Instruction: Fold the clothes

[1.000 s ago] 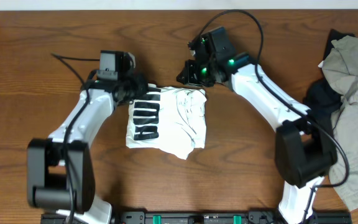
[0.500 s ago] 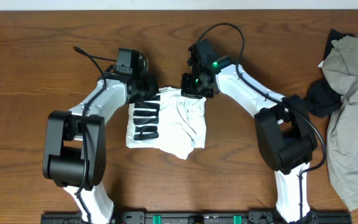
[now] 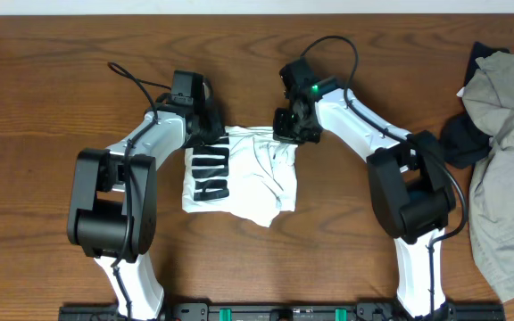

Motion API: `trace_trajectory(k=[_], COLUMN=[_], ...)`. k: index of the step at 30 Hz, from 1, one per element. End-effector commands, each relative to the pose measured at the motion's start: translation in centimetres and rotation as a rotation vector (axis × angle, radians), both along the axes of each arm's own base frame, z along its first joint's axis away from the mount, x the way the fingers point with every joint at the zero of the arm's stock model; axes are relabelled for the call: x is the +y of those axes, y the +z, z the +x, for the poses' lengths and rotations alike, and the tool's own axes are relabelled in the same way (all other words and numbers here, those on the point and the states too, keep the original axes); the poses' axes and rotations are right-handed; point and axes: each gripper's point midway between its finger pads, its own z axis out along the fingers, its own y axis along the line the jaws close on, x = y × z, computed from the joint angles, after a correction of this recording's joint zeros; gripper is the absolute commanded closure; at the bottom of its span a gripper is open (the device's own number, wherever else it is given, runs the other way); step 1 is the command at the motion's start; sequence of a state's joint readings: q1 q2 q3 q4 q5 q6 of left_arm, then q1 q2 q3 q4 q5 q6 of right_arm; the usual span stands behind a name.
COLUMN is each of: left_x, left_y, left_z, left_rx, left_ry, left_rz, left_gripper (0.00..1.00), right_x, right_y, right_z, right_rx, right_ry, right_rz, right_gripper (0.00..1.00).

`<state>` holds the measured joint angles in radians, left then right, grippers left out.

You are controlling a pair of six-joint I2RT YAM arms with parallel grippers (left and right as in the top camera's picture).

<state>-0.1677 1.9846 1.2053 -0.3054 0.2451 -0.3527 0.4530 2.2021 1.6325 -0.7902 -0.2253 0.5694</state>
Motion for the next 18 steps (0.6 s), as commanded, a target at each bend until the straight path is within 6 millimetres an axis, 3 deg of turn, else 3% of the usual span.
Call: trace_trajectory(k=[1,6,10,14,18], left_x=[3.9,5.2,5.9,6.3,6.1], left_y=[-1.8,-1.6,0.2,5.4,11.3], left_z=[0.0,0.4,1.1,2.7,3.6], left_rx=[0.014,0.011,-0.001,-0.083,-0.178], left_ry=[0.042,0.073,0.081,0.067,0.075], left_rz=[0.176,0.18,0.183,0.193,0.181], left_gripper=[0.9,0.9,0.9,0.89,0.59], right_x=[-5.0,-6.9,-8.4,-9.8,-9.1], right_y=[-1.1,-1.2,-0.7,1.9,6.5], right_z=[1.8,2.3,2.4,2.9,3.4], right_rx=[-0.038,-0.044,-0.028,-0.006,-0.032], right_ry=[-0.081,-0.116,-0.141,-0.166,-0.116], right_rz=[-0.171,-0.218,-0.244,-0.266,-0.243], right_gripper=[0.99,0.99,0.99,0.99,0.99])
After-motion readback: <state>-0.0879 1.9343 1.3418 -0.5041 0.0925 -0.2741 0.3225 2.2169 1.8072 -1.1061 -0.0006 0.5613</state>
